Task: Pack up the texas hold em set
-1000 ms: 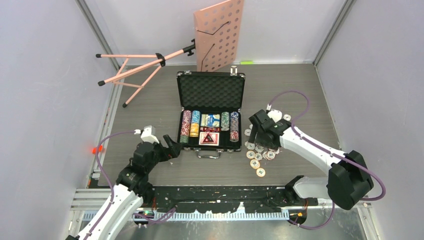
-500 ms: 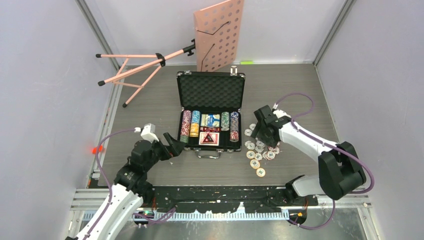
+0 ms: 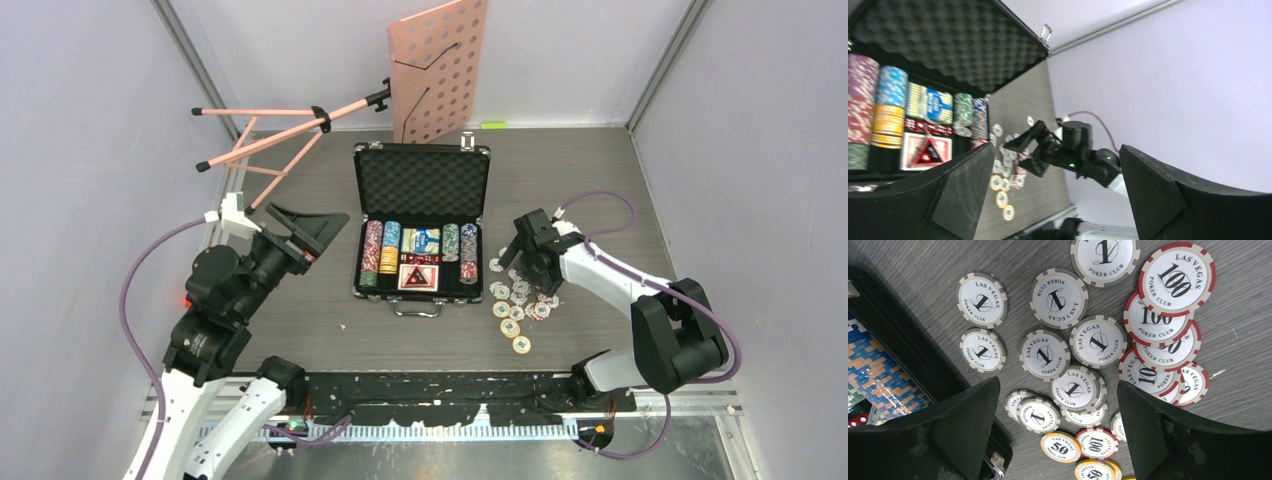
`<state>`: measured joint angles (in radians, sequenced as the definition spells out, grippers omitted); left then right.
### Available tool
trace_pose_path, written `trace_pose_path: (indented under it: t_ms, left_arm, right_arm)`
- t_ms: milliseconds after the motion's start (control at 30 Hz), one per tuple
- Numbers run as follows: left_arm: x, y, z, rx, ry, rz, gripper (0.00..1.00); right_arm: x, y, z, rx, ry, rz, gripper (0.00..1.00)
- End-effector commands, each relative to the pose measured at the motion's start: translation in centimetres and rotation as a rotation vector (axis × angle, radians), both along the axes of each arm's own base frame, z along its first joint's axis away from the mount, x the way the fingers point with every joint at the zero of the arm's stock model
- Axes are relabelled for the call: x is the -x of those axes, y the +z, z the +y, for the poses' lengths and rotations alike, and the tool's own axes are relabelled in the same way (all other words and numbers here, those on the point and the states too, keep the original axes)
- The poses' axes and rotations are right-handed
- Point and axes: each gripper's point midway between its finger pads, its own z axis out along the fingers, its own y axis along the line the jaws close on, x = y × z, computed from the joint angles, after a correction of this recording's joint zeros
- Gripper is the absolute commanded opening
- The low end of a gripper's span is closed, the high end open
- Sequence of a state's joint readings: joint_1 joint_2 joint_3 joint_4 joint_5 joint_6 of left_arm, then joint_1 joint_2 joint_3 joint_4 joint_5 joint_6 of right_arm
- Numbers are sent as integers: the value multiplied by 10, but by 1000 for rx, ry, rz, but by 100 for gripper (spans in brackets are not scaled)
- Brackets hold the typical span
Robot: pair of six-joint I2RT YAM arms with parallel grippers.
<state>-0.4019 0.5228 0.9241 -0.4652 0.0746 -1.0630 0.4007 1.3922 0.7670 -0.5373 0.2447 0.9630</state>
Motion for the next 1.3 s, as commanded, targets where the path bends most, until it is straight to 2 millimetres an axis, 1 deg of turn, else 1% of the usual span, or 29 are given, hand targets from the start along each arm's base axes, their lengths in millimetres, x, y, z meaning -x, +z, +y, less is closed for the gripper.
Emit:
trace_pose_path:
  t_ms: [0,67,100,167,233,267,367,467,533,633,700,767,800,833,900,967,1033,1100,1167,1267]
  left_arm:
    - [-4,2,-22,207,-61,169,100]
    - [-8,7,-32,319,-102,186,99]
    - [-10,12,-36,382,-116,180,98]
    - [-15,4,-39,423,-119,203,97]
    - [-19,-10,-40,448,-105,270,90]
    - [-21,-8,-42,462,-112,268,89]
    - [-20,-6,-52,468,-167,284,91]
    - [-18,2,-59,488,-219,295,93]
    - [-17,8,-61,476,-239,274,89]
    - [-14,15,-67,452,-289,250,88]
    - [-14,17,-70,450,-310,239,91]
    - [-14,13,-71,440,-320,233,96]
    - [-15,8,-70,409,-308,216,97]
    - [-16,-3,-67,362,-279,221,99]
    - [-18,-29,-63,260,-247,271,100]
    - [-16,-49,-67,152,-283,290,100]
    - [-14,-72,-72,88,-327,347,100]
    - [-15,-91,-76,24,-362,362,100]
    - [-15,-107,-80,-52,-406,347,100]
    - [-9,-122,-94,-214,-545,231,100]
  right_arm:
    - [-10,7,-6,15,-65,-45,93]
    - [-11,16,-7,9,-67,-76,93]
    - [-12,19,-8,8,-67,-85,93]
    - [-12,26,-9,8,-64,-102,93]
    - [-12,32,-9,9,-57,-111,93]
    - [-11,34,-9,8,-56,-112,93]
    - [-10,36,-9,8,-52,-115,93]
    - [-8,33,-8,-1,-47,-110,93]
    - [-7,31,-7,-8,-42,-105,93]
    - [-4,29,-6,-16,-35,-105,93]
    - [-4,30,-5,-24,-30,-111,92]
    - [-2,32,-4,-33,-22,-116,92]
    - [-2,32,-4,-35,-19,-115,92]
    - [-1,33,-4,-36,-18,-117,92]
    - [1,35,-4,-40,-15,-117,92]
    - [4,36,-5,-38,-19,-117,92]
    - [4,35,-6,-40,-28,-115,92]
    - [4,34,-5,-46,-32,-108,92]
    - [3,33,-2,-54,-31,-92,92]
    - [2,29,3,-63,-26,-69,92]
